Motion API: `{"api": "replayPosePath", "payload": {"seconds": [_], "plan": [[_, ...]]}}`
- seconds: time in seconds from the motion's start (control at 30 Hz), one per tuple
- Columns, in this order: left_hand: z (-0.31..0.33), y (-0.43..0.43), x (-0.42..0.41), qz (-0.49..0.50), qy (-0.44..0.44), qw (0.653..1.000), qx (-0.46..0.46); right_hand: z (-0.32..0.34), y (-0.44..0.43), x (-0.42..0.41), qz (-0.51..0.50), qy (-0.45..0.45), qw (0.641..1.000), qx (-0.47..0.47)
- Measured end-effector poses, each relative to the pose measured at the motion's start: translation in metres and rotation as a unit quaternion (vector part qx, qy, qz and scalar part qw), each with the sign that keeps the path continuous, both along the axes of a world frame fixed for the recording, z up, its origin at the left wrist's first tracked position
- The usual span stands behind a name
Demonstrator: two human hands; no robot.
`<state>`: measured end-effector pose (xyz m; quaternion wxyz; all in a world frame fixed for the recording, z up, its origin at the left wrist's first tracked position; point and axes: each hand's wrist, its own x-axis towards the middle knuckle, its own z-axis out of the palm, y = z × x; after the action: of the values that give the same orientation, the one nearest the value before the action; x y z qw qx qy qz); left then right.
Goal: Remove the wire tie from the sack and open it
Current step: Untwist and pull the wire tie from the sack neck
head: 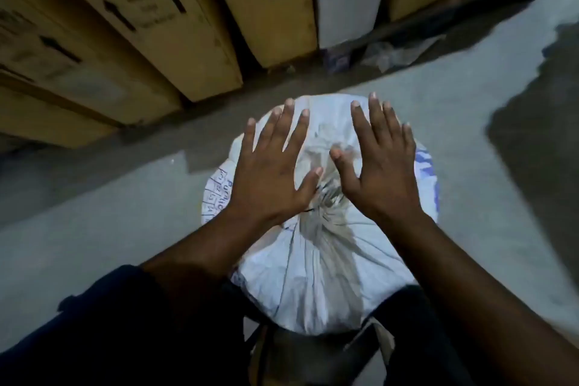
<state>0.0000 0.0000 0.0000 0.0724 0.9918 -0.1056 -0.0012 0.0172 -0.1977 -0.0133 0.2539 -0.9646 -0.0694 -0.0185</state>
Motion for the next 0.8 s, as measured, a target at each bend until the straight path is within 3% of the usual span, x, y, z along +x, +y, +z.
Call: {"api": "replayPosePath", "payload": {"seconds": [0.13,0.3,0.4,0.53,0.63,0.8], "plan": [[-0.098,0.007,-0.017,-0.009,0.025,1.0,0.014,-0.097,0.008,-0.008,0.067,0.024,0.997,0.004],[-0.149,0.009,-0.003,-0.024,-0.052,0.998,-0.009,-0.155,0.017,0.004,0.087,-0.052,0.995,0.012],[-0.162,0.018,-0.016,-0.034,-0.073,0.997,0.01,-0.161,0.023,-0.013,0.051,-0.06,0.997,0.0],[-0.164,0.037,-0.054,0.0,-0.043,0.999,0.018,-0.16,0.029,-0.067,0.071,0.012,0.997,-0.015],[-0.151,0.041,-0.083,-0.002,-0.03,0.999,0.045,-0.163,0.039,-0.105,0.141,0.058,0.986,-0.068],[-0.118,0.038,-0.14,0.004,0.106,0.98,0.17,-0.166,0.048,-0.139,0.28,0.067,0.942,-0.171]]}}
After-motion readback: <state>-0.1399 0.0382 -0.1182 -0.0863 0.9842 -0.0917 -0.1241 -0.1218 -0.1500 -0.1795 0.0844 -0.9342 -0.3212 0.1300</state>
